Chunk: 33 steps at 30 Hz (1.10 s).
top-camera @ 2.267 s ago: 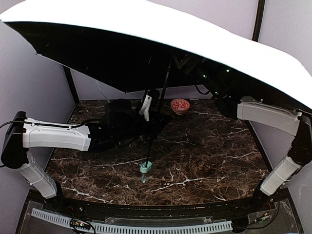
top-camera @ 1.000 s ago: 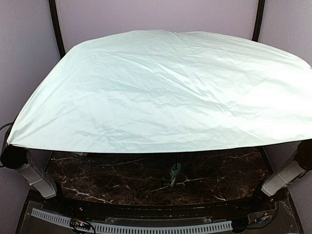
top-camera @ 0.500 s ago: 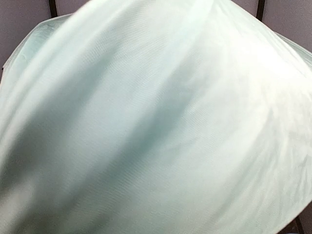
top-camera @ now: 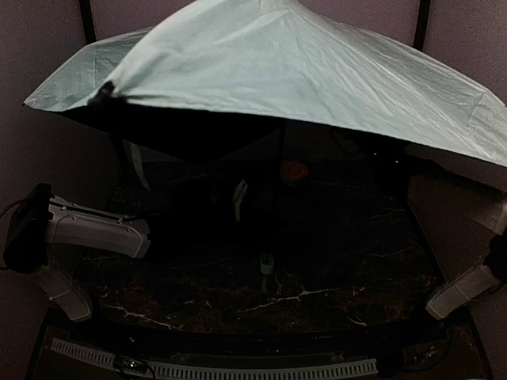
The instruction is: Put away the umbrella
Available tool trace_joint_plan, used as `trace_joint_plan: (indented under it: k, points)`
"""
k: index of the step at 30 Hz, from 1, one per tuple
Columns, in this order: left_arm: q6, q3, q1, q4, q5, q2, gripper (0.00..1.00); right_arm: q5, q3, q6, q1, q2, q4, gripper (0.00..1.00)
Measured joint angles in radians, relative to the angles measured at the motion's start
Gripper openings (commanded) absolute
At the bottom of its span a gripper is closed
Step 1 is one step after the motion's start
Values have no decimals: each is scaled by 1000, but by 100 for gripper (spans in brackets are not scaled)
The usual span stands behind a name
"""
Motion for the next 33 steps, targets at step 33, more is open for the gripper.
trace_joint_plan:
  k: [33]
  points:
    - [43,10,-13,-92,-225,25,0,608,50,-490,200,101,-7,41]
